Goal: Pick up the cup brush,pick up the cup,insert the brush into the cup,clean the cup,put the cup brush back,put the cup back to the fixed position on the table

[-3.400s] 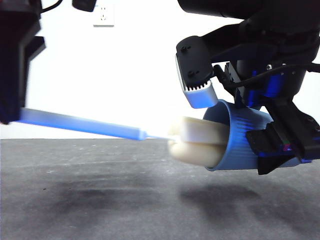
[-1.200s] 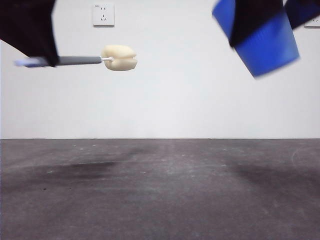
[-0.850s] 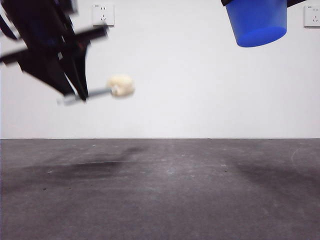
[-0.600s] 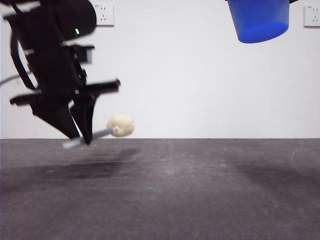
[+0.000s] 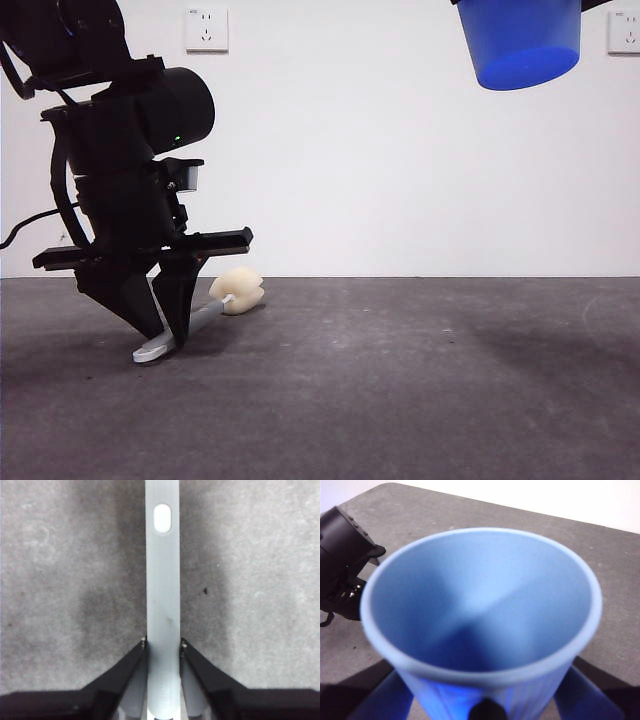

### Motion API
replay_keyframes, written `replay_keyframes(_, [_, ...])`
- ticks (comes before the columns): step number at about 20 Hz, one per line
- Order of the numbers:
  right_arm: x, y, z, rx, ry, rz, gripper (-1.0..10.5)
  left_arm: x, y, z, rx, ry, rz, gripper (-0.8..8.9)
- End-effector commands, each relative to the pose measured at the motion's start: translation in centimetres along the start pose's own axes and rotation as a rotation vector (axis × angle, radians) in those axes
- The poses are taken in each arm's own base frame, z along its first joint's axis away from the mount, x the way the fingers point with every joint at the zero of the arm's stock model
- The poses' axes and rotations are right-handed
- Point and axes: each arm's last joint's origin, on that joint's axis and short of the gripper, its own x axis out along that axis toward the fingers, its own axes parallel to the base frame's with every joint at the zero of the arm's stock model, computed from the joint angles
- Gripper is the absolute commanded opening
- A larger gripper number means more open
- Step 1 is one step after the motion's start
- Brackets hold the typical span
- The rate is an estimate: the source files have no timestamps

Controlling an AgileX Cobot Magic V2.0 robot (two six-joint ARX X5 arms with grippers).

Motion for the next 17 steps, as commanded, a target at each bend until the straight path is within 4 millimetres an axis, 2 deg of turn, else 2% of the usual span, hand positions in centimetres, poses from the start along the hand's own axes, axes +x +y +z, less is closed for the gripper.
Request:
replay_keyframes(1, [-0.1, 0.0, 0.2, 0.028, -0.013, 0.003, -0.2, 0.5, -0.1, -0.3, -0.009, 0.006, -0.001, 0.27])
replay_keyframes(4, [0.0, 0.0, 0.2, 0.027, -0.01, 0.003, -0.2, 0.4, -0.2, -0.4, -0.005, 0.034, -0.045, 2.7])
replay_keyframes(5, [0.1, 0.1, 0.1, 0.026, -0.005, 0.002, -0.2, 0.4, -0.2, -0.4, -0.006, 0.046, -0.068, 2.92])
replay_keyframes(9, [0.9, 0.3, 0.2, 0.025, -0.003, 0.001, -0.2, 0.4, -0.2, -0.8, 0.0, 0.088, -0.074, 2.93])
replay_keyframes(12, [2.4, 0.4, -0.1, 0.022, 0.018, -0.022, -0.2, -0.3, 0.0, -0.9, 0.011, 0.104, -0.067, 2.93])
replay_keyframes(14, [3.9, 0.0, -0.4, 0.04, 0.011, -0.04, -0.2, -1.8, 0.1, -0.7, 0.051, 0.071, -0.082, 2.92])
replay_keyframes(17, [6.8, -1.2, -1.1, 0.08, 0.011, -0.034, -0.2, -5.6, 0.3, -0.2, 0.068, -0.021, -0.117, 2.92])
